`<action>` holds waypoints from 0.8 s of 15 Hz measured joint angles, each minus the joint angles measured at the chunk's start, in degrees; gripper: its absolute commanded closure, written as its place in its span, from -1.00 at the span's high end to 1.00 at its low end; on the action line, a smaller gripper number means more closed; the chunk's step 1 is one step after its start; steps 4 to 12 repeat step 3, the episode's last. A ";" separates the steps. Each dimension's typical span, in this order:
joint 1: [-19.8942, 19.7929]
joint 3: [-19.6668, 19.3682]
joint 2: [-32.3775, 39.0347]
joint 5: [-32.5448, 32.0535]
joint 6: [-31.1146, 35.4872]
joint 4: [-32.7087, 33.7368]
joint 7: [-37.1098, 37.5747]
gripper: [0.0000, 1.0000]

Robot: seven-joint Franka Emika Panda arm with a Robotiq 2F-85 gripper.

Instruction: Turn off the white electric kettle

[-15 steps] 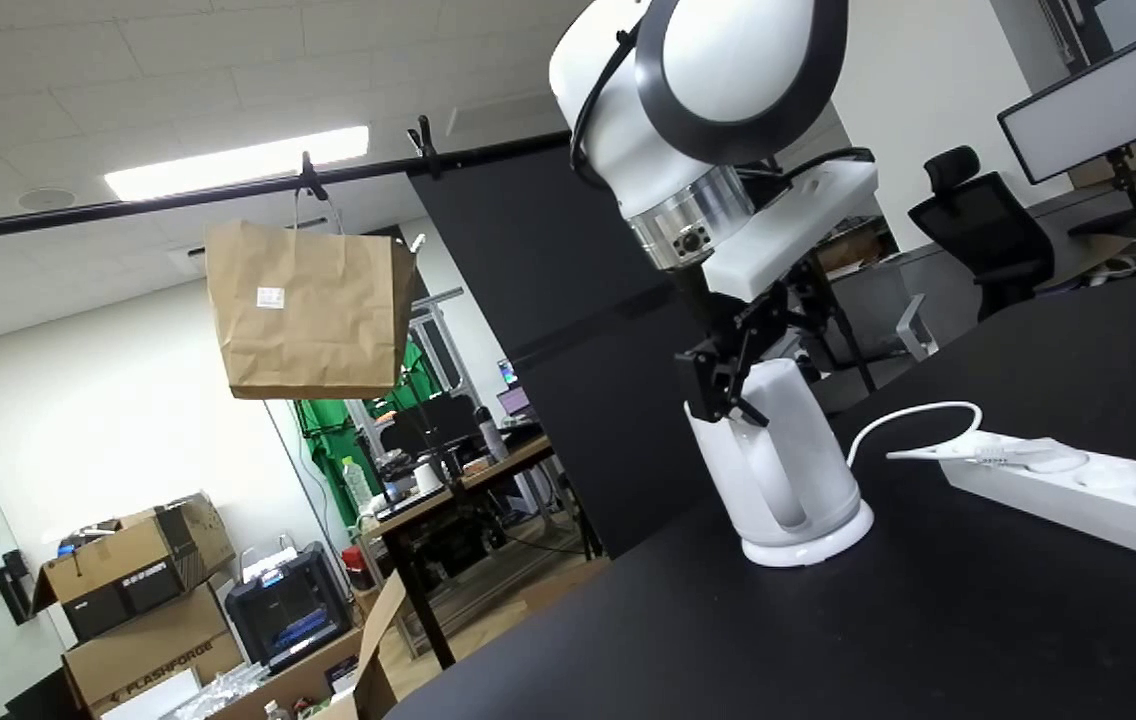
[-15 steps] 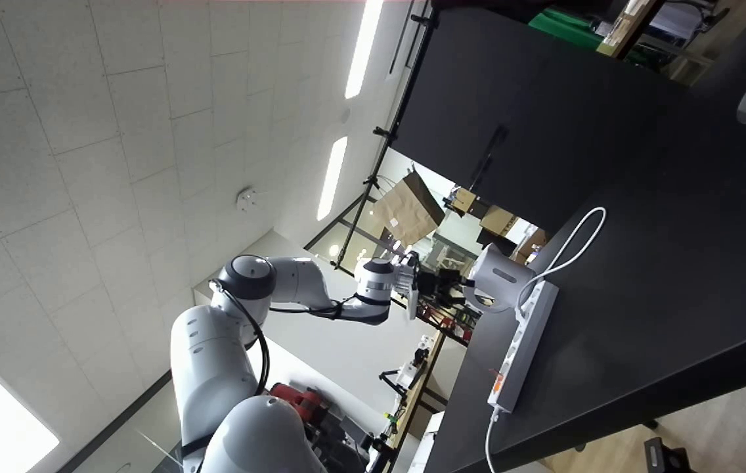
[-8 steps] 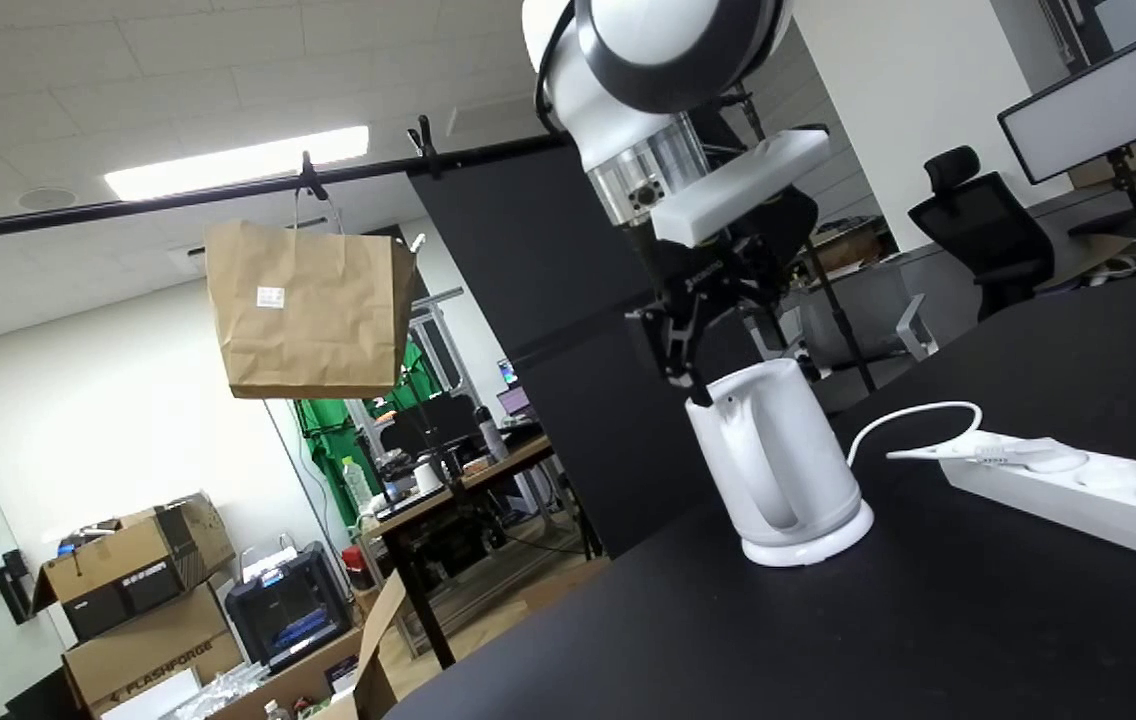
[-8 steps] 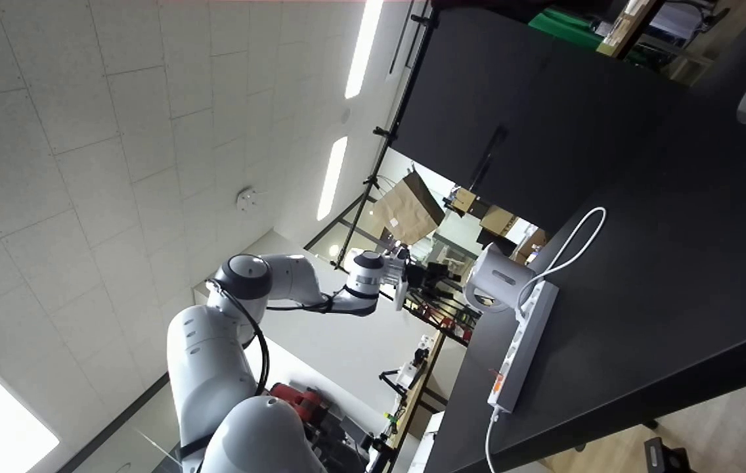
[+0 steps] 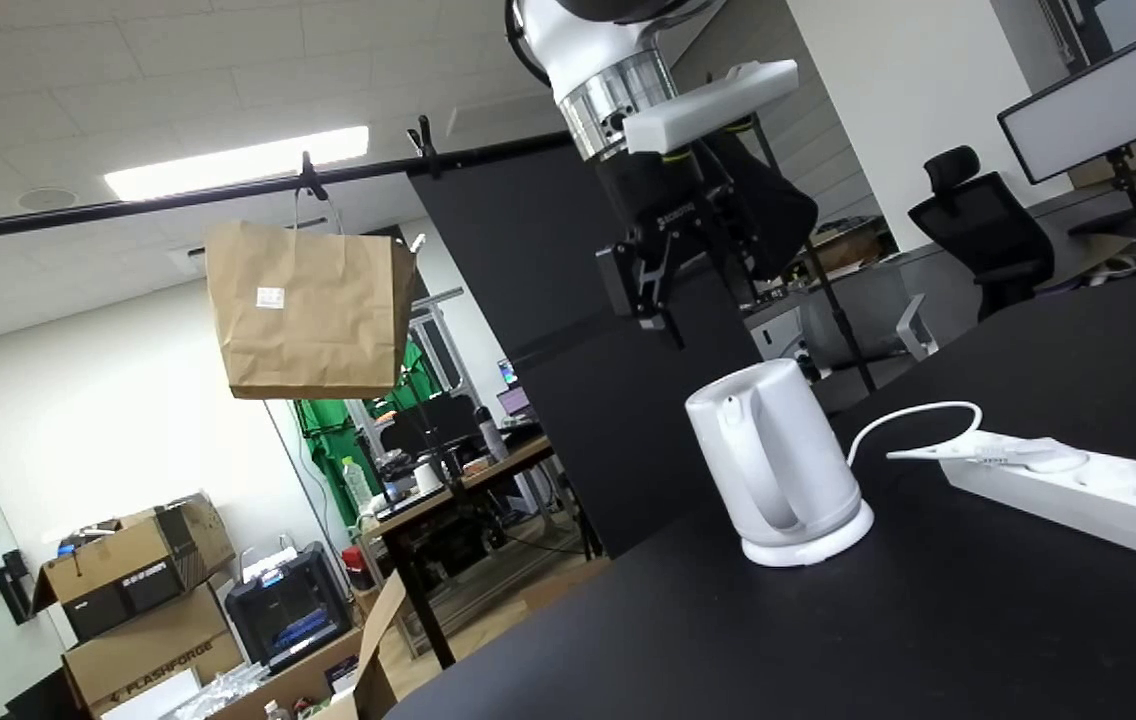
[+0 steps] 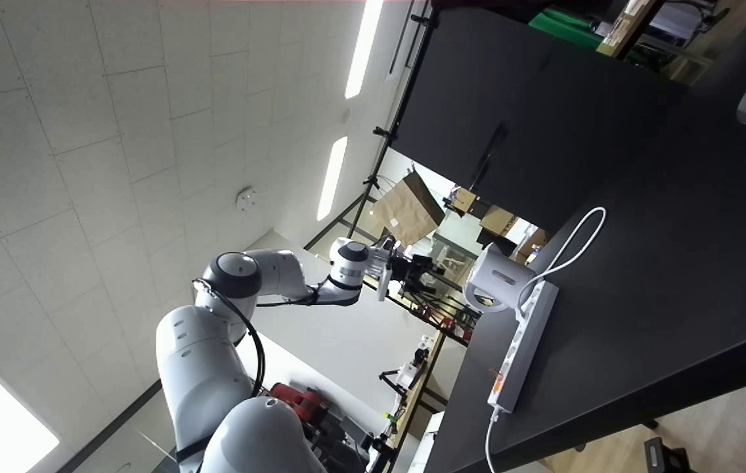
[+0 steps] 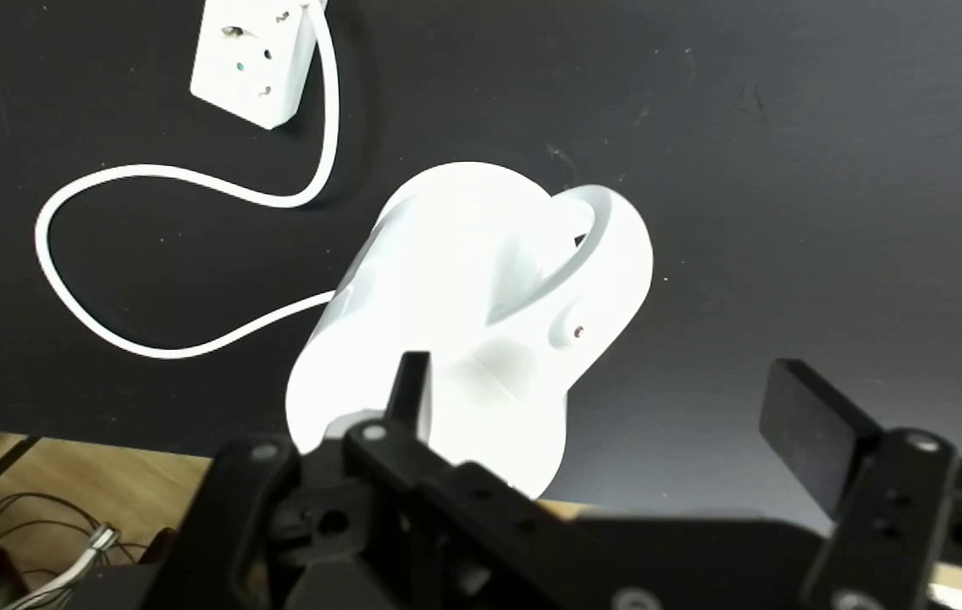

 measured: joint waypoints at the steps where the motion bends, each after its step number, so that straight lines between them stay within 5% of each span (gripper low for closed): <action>1: 0.00 0.02 0.02 0.00 -0.02 0.00 -0.05 1.00; 12: 0.00 0.04 0.02 0.00 -0.04 0.00 -0.12 1.00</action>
